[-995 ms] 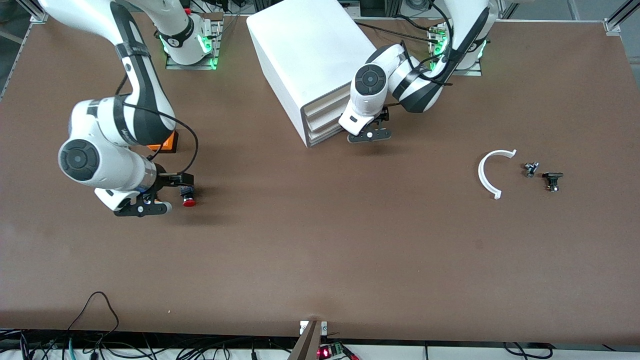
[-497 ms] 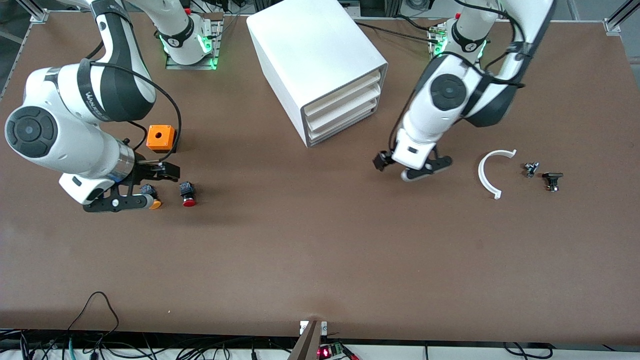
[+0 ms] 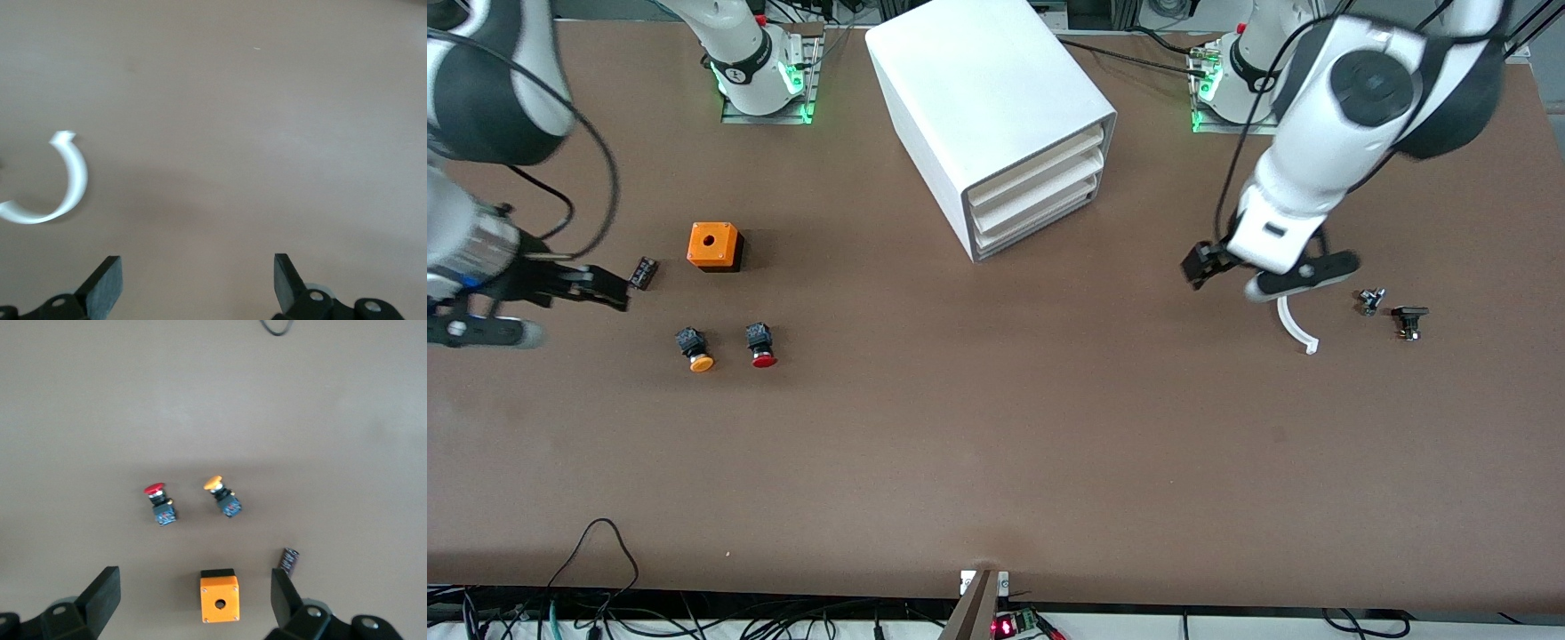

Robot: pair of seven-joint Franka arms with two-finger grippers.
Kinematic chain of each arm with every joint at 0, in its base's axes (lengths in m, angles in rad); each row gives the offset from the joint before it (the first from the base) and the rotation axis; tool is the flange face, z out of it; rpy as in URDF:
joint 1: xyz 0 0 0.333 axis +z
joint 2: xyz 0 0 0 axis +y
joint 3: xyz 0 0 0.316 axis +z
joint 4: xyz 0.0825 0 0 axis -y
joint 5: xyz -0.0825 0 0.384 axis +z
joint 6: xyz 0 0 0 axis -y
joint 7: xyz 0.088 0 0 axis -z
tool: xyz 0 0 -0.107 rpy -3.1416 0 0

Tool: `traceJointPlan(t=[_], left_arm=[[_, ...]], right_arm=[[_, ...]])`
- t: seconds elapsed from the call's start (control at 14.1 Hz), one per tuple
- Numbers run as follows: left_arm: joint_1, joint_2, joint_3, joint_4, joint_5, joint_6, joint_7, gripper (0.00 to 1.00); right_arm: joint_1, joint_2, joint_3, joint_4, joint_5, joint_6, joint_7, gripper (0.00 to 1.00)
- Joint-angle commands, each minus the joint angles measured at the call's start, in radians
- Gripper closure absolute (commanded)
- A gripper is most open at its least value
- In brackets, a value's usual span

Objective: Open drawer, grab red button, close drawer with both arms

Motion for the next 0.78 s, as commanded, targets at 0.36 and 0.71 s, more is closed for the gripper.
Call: traceJointPlan(t=[0.36,0.71], left_arm=[[0.126,-0.075,0.109,0.26,-0.028,-0.331,0.356,0.0],[0.128,0.04,0.108,0.343,-0.037,-0.323,0.406,0.0]], right_arm=[[-0.046,-0.102,-0.012,-0.087,-0.016,-0.117,-0.086,0.0],[-0.046,-0.23,-0.013,-0.272,-0.016,0.001,-0.086,0.0]])
